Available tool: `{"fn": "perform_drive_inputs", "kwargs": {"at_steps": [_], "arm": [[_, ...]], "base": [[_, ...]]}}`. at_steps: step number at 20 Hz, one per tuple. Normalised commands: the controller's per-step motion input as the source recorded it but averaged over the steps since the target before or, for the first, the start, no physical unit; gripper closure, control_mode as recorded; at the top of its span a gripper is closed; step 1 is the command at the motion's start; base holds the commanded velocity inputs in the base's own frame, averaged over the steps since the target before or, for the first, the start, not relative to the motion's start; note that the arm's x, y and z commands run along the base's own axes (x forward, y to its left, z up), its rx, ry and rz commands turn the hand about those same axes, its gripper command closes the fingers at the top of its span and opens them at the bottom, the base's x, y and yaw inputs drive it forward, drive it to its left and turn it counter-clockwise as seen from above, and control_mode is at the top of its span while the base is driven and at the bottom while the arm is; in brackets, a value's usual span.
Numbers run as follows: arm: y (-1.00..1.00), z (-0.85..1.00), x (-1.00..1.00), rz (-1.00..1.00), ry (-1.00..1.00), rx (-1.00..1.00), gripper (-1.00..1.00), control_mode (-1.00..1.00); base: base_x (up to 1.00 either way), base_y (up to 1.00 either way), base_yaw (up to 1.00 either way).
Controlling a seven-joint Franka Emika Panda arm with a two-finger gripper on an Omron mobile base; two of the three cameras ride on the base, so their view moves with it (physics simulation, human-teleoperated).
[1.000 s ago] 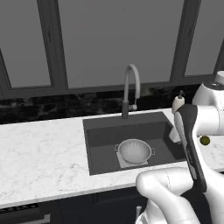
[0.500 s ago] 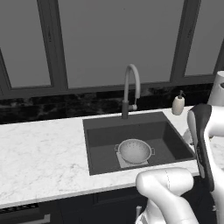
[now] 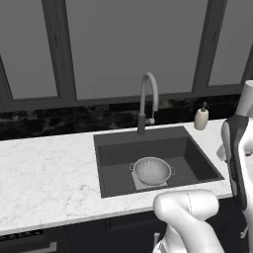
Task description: Put the colander in the sink, put the mango in the colander, and turn on the sink faucet and pour water over the colander.
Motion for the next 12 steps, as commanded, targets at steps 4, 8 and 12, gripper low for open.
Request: {"fn": "perform_drive_inputs", "kwargs": {"at_steps": [4, 8, 12], "arm": [[-0.33, 0.0, 0.08, -0.05, 0.0, 0.0, -1.0, -1.0], [-0.34, 0.0, 0.23, -0.06, 0.0, 0.0, -1.0, -1.0], [-0.36, -0.03, 0.34, -0.09, 0.0, 0.0, -1.0, -1.0]], "base": [[0.0, 0.0, 0.0], [0.0, 0.0, 0.0], [0.0, 0.0, 0.0]]}}
